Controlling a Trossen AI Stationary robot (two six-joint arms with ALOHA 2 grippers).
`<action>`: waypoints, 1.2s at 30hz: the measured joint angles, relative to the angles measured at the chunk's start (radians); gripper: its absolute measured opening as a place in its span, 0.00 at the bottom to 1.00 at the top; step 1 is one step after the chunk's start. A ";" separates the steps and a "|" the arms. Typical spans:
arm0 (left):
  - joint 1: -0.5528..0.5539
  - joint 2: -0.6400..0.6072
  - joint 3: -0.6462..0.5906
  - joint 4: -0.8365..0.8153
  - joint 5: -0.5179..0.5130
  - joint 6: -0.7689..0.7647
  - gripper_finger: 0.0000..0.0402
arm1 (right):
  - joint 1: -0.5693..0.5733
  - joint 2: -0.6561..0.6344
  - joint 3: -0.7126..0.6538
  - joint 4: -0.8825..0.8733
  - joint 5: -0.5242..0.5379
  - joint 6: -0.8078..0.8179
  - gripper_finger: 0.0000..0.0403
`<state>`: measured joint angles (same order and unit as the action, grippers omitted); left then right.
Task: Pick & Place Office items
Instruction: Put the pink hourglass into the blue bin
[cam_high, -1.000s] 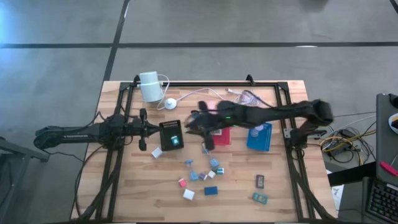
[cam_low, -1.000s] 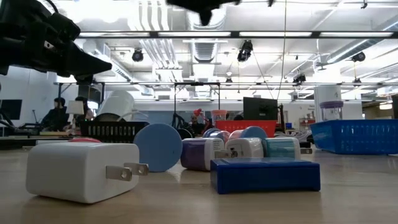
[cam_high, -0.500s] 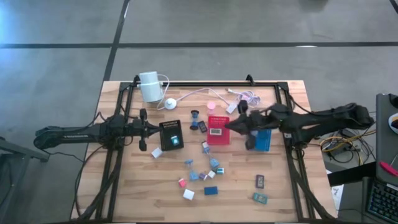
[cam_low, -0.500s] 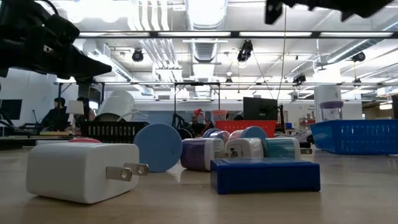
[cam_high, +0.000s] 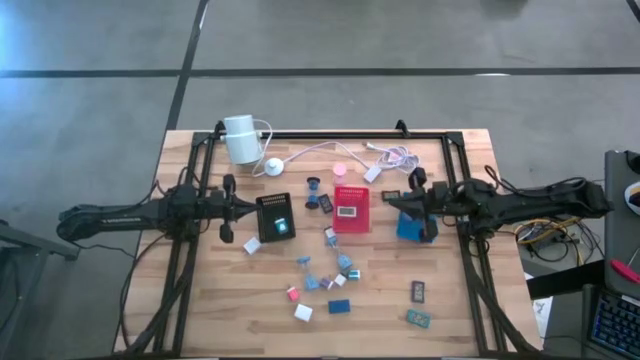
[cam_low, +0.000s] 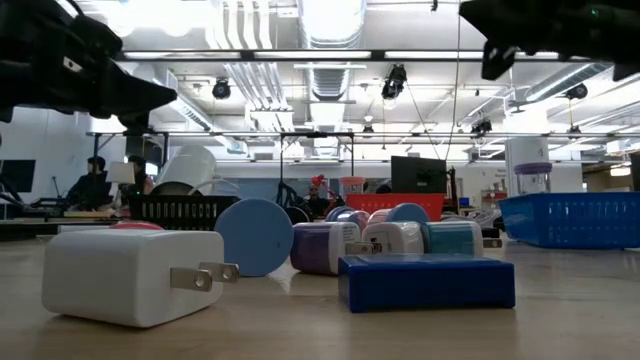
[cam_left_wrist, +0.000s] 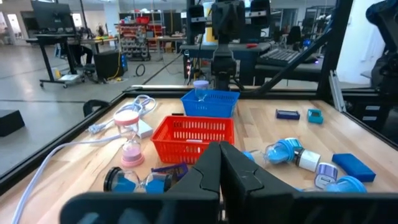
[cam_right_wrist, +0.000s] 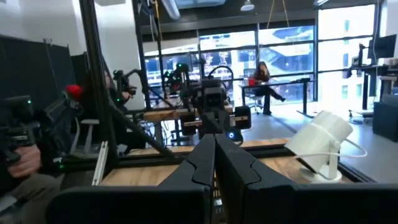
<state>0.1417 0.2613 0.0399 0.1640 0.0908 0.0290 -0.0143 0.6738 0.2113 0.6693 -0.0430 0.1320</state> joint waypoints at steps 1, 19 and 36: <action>0.000 -0.004 -0.001 0.000 0.000 0.000 0.01 | 0.000 -0.018 -0.013 0.003 0.003 -0.001 0.02; 0.000 -0.018 -0.013 -0.005 0.003 0.004 0.03 | 0.000 -0.148 -0.203 0.088 0.095 0.022 0.02; 0.000 -0.019 -0.029 0.000 0.002 0.012 0.02 | 0.001 -0.141 -0.203 0.090 0.104 0.019 0.02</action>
<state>0.1417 0.2420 0.0105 0.1640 0.0933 0.0408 -0.0135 0.5323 0.0086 0.7596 0.0608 0.1513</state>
